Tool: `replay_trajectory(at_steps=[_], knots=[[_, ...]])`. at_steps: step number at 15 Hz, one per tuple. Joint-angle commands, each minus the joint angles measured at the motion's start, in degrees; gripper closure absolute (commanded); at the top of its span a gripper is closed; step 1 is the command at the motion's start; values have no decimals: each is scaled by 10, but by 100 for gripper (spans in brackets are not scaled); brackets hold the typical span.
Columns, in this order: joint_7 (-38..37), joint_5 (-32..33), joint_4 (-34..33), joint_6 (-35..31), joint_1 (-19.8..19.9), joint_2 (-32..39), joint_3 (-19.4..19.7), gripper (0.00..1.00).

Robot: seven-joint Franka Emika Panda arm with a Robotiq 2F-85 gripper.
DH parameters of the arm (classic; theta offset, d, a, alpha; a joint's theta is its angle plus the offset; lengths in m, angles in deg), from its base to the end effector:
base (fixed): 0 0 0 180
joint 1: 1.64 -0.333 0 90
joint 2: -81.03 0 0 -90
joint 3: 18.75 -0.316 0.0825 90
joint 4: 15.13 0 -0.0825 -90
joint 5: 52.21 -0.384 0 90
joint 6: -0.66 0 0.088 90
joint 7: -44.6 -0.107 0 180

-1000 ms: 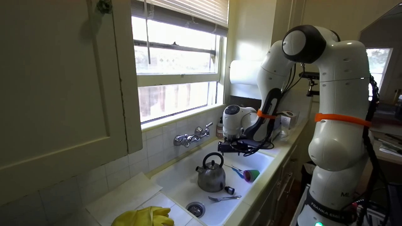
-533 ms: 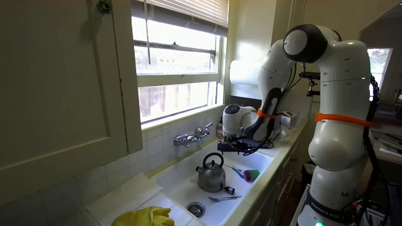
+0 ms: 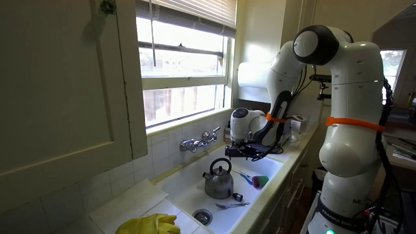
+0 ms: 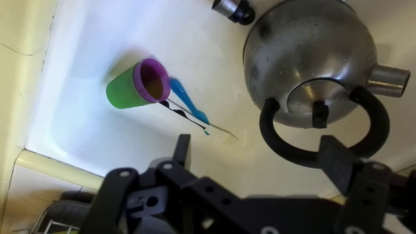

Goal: Remove the lid from the silver kettle then place the kettle on the dishrack.

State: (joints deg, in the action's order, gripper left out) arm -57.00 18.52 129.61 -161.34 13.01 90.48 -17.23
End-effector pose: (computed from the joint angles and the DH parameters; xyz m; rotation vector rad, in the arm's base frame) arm 0.4415 -0.0786 0.2124 2.5673 -1.2206 0.5474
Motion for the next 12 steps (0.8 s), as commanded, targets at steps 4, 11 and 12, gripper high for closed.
replay_trajectory(at_steps=[4,11,12], knots=[[-112,137,-27,-15,-9,12,13,0],[-290,366,-85,-6,-8,73,-6,0],[-313,390,-91,-3,-7,83,-10,0]])
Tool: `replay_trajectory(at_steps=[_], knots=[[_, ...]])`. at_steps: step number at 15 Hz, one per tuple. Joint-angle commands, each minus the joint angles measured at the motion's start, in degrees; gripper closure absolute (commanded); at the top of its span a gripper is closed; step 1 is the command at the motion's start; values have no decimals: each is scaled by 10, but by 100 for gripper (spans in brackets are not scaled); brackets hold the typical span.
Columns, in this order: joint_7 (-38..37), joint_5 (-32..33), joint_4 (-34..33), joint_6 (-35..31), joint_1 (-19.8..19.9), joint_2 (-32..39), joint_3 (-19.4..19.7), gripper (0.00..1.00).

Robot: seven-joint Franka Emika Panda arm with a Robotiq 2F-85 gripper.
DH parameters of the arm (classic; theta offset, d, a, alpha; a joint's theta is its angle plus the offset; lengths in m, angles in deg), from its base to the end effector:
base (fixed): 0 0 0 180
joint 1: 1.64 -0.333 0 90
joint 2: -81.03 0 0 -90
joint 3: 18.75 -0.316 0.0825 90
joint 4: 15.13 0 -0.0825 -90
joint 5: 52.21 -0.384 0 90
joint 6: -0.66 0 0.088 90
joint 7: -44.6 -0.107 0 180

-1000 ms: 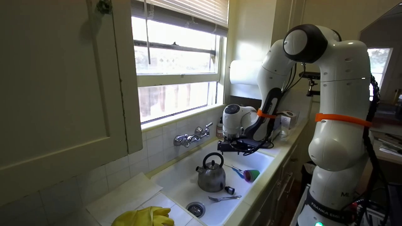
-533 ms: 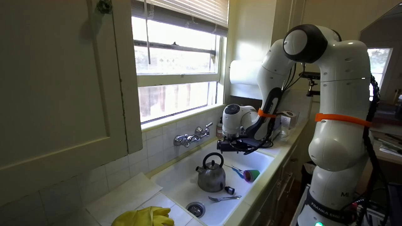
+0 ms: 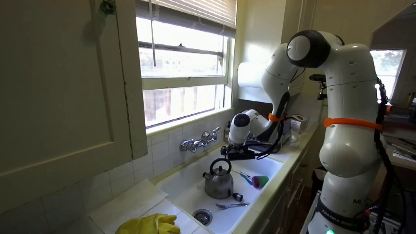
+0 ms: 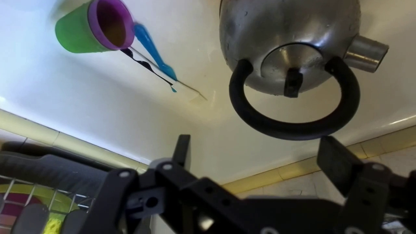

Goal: Remove the lid from the silver kettle then place the kettle on the dishrack.

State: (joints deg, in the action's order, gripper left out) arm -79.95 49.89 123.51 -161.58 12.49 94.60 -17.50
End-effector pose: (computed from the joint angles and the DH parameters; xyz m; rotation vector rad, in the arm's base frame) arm 0.4537 -0.0733 0.2005 2.5776 -0.9915 0.8054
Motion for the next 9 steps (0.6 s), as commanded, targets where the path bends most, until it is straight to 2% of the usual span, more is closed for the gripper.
replay_trajectory(at_steps=[1,5,9], knots=[[-102,96,-36,0,-1,53,-11,0],[-183,181,-66,17,4,102,-29,0],[-259,255,-92,61,6,148,-48,6]])
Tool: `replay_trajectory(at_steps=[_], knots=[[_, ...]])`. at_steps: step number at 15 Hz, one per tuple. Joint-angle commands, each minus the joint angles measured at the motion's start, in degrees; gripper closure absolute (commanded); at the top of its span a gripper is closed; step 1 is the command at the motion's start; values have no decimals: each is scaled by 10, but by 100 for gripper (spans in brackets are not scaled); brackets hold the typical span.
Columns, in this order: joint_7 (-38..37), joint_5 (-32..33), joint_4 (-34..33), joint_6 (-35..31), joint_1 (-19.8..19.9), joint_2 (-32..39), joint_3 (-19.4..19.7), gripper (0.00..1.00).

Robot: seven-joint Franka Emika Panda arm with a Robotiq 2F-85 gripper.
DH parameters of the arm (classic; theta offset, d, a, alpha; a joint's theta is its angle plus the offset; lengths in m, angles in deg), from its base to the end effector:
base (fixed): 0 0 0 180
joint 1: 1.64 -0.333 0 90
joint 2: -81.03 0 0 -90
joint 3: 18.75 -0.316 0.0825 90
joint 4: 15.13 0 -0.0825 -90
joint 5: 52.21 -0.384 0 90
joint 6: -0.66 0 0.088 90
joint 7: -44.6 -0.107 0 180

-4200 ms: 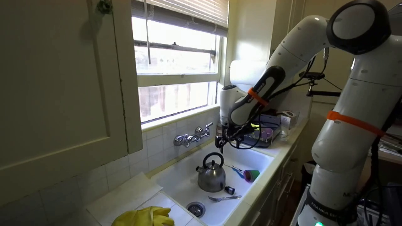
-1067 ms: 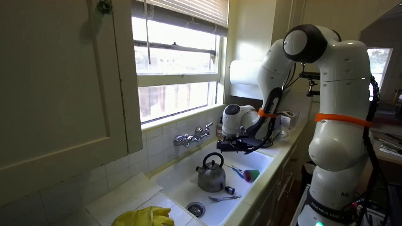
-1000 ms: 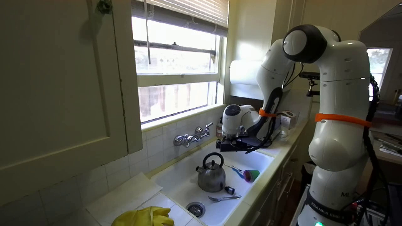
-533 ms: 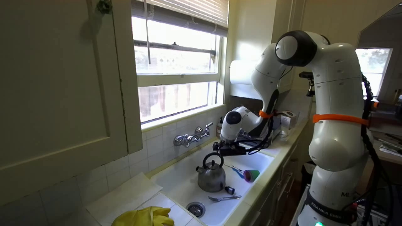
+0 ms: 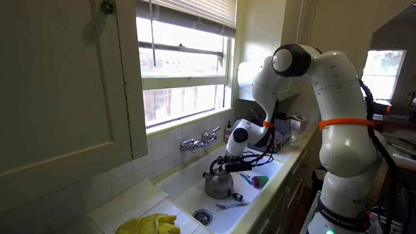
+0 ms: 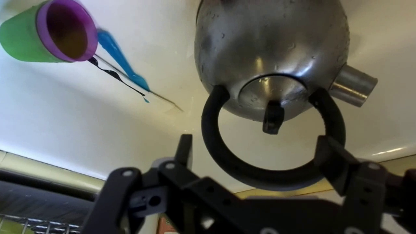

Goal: Remove the lid from the silver kettle then place the kettle on the dishrack.

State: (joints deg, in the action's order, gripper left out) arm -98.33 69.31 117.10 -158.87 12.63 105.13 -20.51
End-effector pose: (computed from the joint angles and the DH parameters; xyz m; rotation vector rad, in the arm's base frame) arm 0.4628 -0.0622 0.1403 2.6127 -0.9012 0.8845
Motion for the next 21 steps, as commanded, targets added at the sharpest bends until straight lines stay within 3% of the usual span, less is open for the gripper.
replay_trajectory(at_steps=[1,10,21], knots=[[-88,72,-32,51,3,53,-21,5],[-162,104,-50,214,-8,119,-46,5],[-161,102,-76,300,15,157,-102,7]])
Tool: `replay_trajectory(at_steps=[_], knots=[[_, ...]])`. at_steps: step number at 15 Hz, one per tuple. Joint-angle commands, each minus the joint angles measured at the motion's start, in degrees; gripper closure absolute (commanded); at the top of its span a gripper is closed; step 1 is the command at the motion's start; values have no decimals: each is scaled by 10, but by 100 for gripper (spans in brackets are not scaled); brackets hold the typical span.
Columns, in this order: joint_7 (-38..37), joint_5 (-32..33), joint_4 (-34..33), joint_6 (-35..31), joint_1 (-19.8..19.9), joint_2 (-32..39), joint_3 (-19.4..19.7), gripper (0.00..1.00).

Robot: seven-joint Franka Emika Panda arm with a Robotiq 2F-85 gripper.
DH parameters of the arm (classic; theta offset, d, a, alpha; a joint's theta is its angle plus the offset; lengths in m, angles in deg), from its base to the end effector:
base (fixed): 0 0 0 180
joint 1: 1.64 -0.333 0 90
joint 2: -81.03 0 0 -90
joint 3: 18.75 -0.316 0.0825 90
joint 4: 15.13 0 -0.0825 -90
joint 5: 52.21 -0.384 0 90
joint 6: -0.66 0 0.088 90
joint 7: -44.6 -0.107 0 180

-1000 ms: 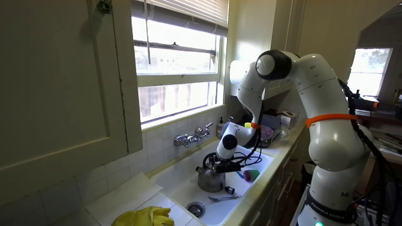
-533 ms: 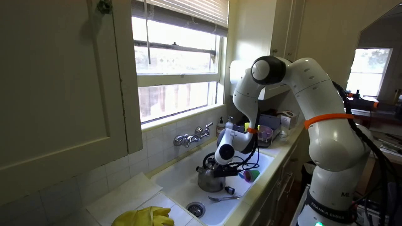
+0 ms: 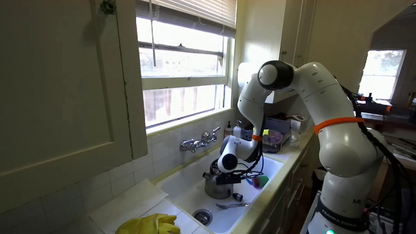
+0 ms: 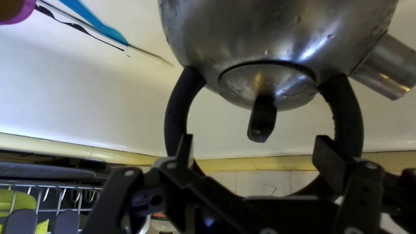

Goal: Remove the lid from the silver kettle then place the kettle on the dishrack.

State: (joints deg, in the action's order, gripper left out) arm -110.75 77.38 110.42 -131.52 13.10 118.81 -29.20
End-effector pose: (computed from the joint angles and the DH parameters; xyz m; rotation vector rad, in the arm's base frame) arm 0.5003 -0.0421 0.0644 2.3249 -0.8707 1.1979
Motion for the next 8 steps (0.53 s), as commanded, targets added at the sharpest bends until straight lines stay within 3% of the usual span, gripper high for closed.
replay_trajectory(at_steps=[1,3,5,8], knots=[[-37,22,-12,30,12,24,-18,13],[-37,21,-17,39,14,32,-22,24],[-37,21,-22,45,16,40,-24,19],[-37,20,-29,56,19,53,-25,24]])
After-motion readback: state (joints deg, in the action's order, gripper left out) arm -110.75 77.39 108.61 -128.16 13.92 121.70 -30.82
